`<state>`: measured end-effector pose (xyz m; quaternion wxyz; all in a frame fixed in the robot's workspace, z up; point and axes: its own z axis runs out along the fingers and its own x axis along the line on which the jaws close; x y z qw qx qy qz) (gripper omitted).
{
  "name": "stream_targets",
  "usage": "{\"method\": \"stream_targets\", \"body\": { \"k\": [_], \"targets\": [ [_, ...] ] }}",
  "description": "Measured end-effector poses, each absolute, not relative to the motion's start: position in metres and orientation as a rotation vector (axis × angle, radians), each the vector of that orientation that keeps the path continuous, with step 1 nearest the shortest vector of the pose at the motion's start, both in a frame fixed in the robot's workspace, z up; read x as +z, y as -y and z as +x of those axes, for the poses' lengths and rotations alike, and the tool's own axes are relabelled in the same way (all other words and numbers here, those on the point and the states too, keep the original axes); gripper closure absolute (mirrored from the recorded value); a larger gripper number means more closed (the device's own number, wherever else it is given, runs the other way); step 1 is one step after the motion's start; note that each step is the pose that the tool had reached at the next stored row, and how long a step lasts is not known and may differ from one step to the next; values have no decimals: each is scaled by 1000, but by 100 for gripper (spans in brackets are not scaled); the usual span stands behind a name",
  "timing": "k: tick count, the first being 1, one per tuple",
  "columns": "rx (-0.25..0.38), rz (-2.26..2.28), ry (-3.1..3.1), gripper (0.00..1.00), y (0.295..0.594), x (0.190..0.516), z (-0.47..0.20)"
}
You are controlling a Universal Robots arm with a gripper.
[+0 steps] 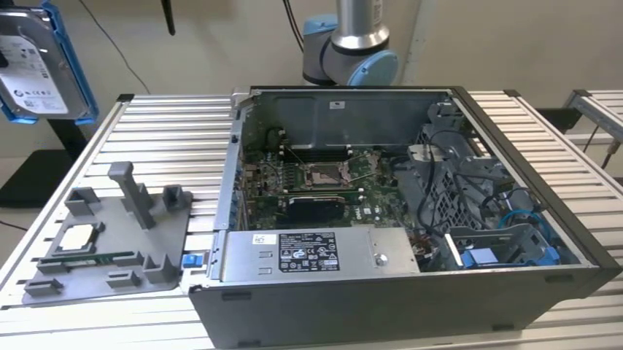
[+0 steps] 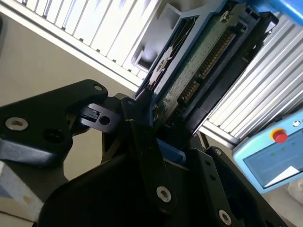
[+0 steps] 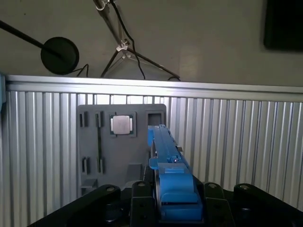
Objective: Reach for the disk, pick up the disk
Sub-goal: 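Pick up the disk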
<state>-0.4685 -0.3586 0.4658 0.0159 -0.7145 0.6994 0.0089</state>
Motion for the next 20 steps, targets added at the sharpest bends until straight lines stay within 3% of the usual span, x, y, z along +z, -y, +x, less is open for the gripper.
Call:
{"method": "stream_targets", "body": {
  "k": [20],
  "targets": [
    [24,-2220,-2174,100,360,502,-468]
  ]
}}
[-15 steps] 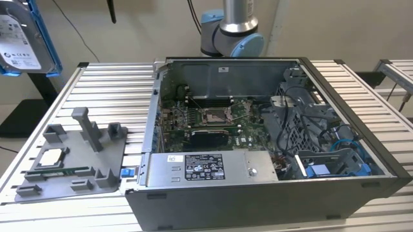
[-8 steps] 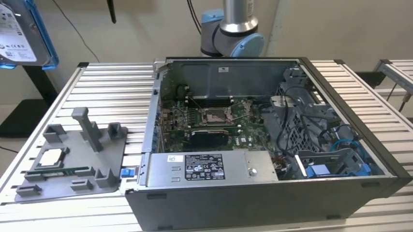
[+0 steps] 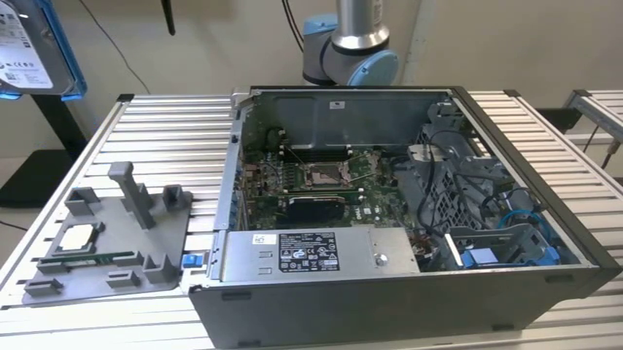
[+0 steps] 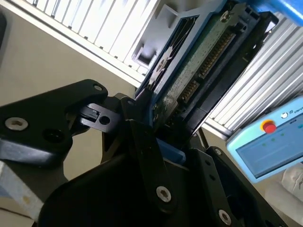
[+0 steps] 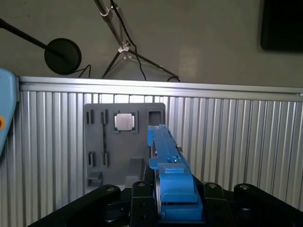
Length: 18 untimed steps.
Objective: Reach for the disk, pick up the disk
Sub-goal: 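Pick up the disk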
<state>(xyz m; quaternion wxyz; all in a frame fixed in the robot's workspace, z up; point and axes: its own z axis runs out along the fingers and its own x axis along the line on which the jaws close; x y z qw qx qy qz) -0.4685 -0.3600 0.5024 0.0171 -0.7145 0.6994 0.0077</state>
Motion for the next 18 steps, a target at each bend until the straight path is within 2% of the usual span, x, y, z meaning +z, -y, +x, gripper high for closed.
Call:
{"method": "stream_targets", "body": {
  "k": [18],
  "targets": [
    [20,-2219,-2172,100,360,508,-441]
  ]
}}
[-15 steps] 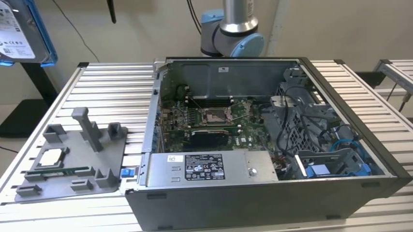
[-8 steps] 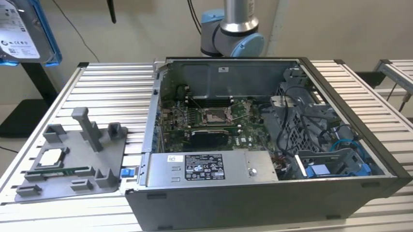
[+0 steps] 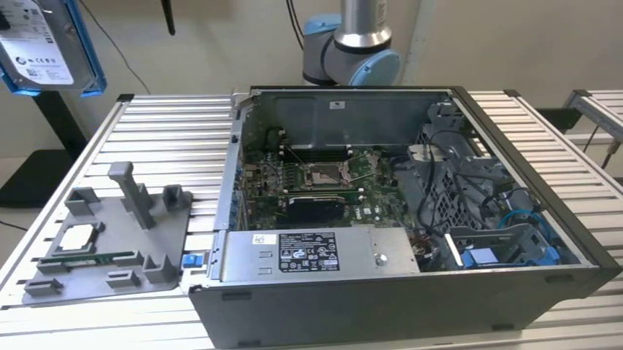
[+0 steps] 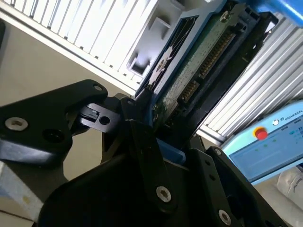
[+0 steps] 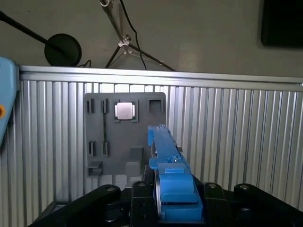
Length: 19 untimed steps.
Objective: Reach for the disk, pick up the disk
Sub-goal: 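Pick up the disk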
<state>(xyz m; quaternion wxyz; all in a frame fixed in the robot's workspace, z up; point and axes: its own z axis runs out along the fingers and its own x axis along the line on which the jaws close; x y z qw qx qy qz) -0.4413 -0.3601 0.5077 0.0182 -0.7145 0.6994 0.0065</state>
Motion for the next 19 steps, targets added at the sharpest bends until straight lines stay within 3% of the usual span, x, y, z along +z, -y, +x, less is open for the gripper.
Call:
{"method": "stream_targets", "body": {
  "k": [19],
  "targets": [
    [20,-2219,-2172,100,360,510,-417]
  ]
}}
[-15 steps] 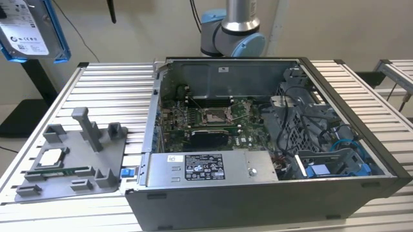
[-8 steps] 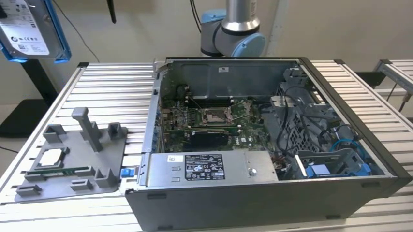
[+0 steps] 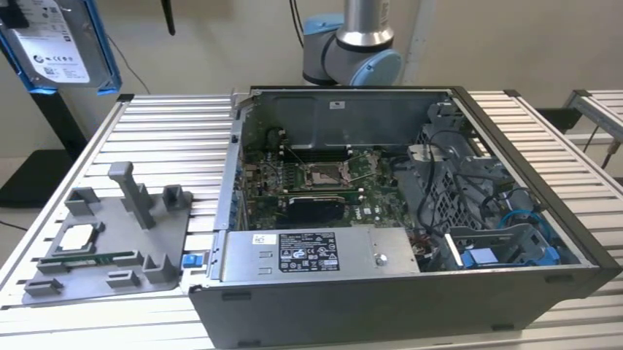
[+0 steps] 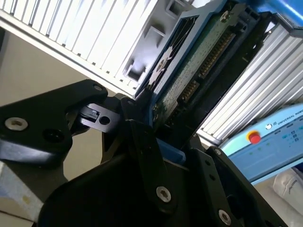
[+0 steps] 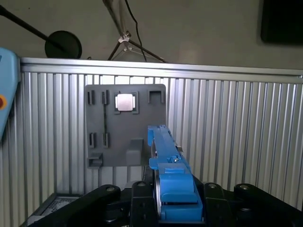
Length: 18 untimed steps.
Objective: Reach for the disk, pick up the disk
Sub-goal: 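Pick up the disk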
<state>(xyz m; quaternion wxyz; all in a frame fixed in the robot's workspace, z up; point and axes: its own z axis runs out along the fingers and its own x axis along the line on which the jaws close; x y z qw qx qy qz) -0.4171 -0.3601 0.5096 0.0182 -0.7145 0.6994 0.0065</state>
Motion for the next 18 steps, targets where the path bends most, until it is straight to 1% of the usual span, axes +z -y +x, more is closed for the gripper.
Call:
{"method": "stream_targets", "body": {
  "k": [18],
  "targets": [
    [20,-2219,-2172,100,360,510,-355]
  ]
}}
